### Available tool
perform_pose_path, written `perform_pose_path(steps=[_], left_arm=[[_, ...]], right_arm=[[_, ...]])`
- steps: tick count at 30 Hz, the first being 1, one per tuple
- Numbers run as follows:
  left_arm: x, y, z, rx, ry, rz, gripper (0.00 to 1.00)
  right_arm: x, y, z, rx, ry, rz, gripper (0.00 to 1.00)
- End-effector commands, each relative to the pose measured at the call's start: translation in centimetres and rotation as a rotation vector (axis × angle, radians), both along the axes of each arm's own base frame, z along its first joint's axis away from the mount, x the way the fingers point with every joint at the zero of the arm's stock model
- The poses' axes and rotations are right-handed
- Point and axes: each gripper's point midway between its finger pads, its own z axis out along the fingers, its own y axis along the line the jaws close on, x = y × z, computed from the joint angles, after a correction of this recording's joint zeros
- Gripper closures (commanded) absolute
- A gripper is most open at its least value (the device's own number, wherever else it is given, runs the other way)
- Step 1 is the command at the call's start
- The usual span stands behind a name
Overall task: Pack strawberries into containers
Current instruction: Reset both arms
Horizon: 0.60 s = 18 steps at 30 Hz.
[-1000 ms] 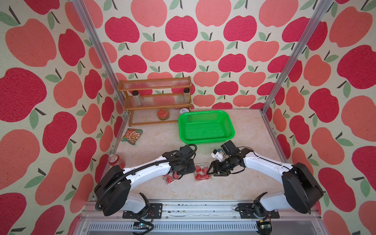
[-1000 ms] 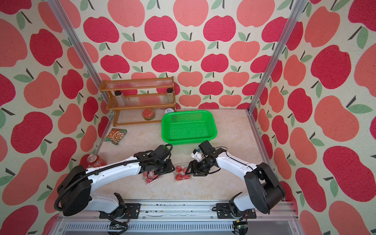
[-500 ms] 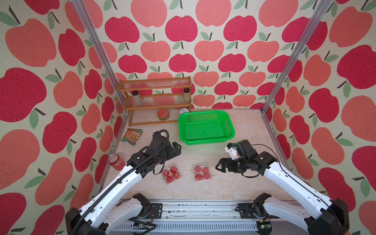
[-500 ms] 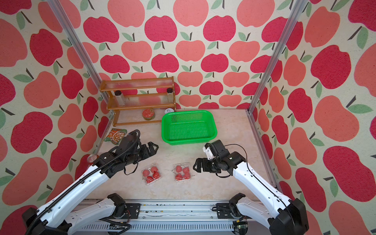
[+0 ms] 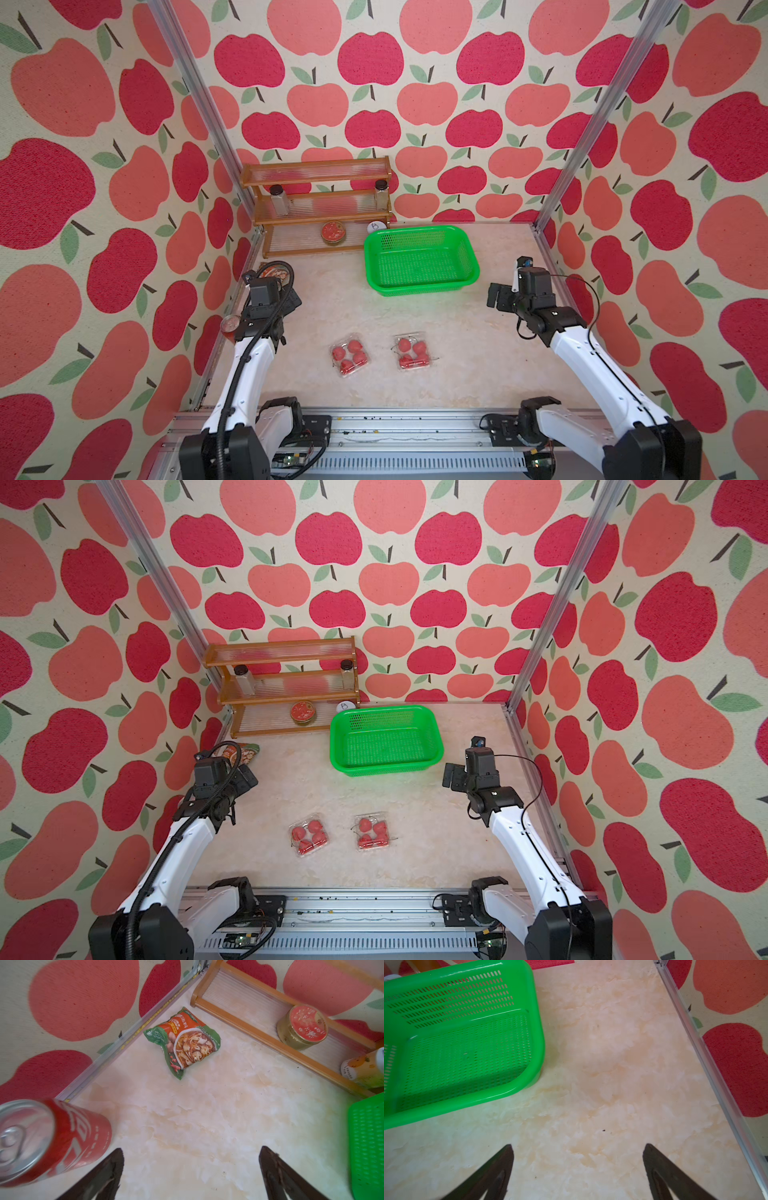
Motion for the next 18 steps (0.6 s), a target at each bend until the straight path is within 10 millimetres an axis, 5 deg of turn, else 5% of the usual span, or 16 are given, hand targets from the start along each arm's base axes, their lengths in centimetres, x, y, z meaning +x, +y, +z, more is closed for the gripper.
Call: perform_pose_path(steps=[1,11,18], left_arm=[[4.4,-0.1,0.9,0.104,-0.115,-0.131,0.01],[8.4,-1.4,-4.5,0.138,-0.162,-0.267,0.01],[9.9,-2.8,-5.6,0.133,-0.137,-0.368,0.01]], right_arm=[[2.5,-1.8,0.0,-0.131,-0.089,-0.009,0.01],[5.7,-3.3,-4.3,-0.181,-0.21,0.011,0.01],[7.4,-3.9,-6.1,-0.168,-0.244,0.003,0.01]])
